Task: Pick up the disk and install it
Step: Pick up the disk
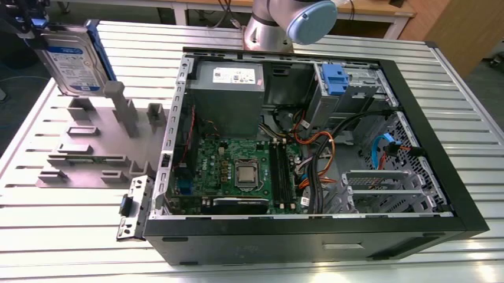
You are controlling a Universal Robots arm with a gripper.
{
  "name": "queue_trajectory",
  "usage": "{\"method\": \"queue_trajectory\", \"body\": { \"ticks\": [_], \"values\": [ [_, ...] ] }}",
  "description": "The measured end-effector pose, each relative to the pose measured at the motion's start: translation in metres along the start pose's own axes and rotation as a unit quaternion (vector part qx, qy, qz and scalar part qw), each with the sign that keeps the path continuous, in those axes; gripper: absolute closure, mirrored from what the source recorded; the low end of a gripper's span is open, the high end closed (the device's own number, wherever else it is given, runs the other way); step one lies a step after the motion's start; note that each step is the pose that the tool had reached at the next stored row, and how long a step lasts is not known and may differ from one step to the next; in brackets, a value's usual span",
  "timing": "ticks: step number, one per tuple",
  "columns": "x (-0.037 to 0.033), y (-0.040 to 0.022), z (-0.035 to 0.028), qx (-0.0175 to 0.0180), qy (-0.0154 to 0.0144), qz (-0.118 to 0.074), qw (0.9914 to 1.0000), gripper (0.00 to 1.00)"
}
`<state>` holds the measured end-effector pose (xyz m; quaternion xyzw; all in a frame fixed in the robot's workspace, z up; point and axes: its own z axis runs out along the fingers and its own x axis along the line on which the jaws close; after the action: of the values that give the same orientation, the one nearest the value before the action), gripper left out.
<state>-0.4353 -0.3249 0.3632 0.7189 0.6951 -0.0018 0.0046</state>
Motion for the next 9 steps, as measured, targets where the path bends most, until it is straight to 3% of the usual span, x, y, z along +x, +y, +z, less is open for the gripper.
{"method": "queue_trajectory", "body": {
  "ticks": [9],
  "values": [
    [-0.0001, 0.0, -0.0065, 0.0, 0.0, 0.0, 1.0, 0.64]
  ]
}}
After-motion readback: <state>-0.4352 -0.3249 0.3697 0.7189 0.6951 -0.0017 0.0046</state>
